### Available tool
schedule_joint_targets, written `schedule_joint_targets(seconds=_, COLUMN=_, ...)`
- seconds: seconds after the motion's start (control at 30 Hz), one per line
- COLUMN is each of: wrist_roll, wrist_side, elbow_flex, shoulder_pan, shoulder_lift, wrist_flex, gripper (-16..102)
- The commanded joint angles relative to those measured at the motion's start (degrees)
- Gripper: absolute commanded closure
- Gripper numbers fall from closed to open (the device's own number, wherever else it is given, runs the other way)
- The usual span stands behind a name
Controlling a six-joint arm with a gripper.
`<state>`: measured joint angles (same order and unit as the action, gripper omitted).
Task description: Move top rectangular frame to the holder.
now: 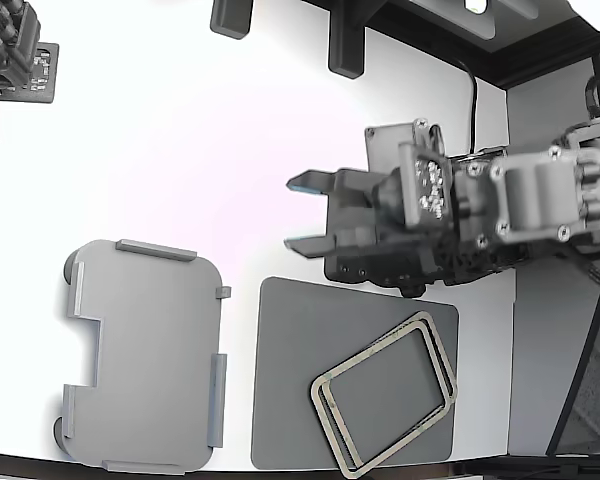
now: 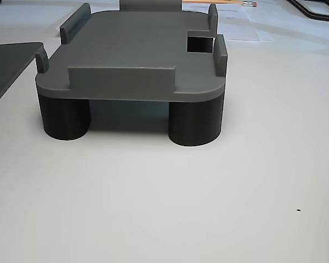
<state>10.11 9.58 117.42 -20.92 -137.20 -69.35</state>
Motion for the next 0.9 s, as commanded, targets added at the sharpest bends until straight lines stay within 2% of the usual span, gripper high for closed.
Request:
schedule_joint_targets(seconds=0.0, wrist_roll=5.45, wrist_side=2.02, elbow_flex=-9.05, shoulder_pan=-9.23, shoulder_lift=9.76, wrist_flex=-8.26, gripper=-14)
schedule_joint_targets(seconds=0.2, wrist_roll=17.31, wrist_side=0.44, elbow_flex=-11.25, shoulder_pan=-24.61, shoulder_lift=15.47, wrist_flex=-10.20, gripper=-14)
schedule_joint_targets(seconds=0.33, wrist_roll=28.04, wrist_side=3.43, elbow_flex=-16.35, shoulder_pan=-35.51, shoulder_lift=21.97, wrist_flex=-18.19, gripper=-14)
schedule_joint_targets(seconds=0.47, wrist_roll=36.91, wrist_side=2.55, elbow_flex=-18.02, shoulder_pan=-42.98, shoulder_lift=27.60, wrist_flex=-21.36, gripper=-14)
schedule_joint_targets(seconds=0.73, wrist_roll=42.10, wrist_side=-3.16, elbow_flex=-17.23, shoulder_pan=-50.10, shoulder_lift=31.73, wrist_flex=-23.64, gripper=-14)
schedule_joint_targets(seconds=0.87, wrist_roll=41.75, wrist_side=-4.57, elbow_flex=-12.30, shoulder_pan=-50.36, shoulder_lift=31.03, wrist_flex=-19.51, gripper=-14)
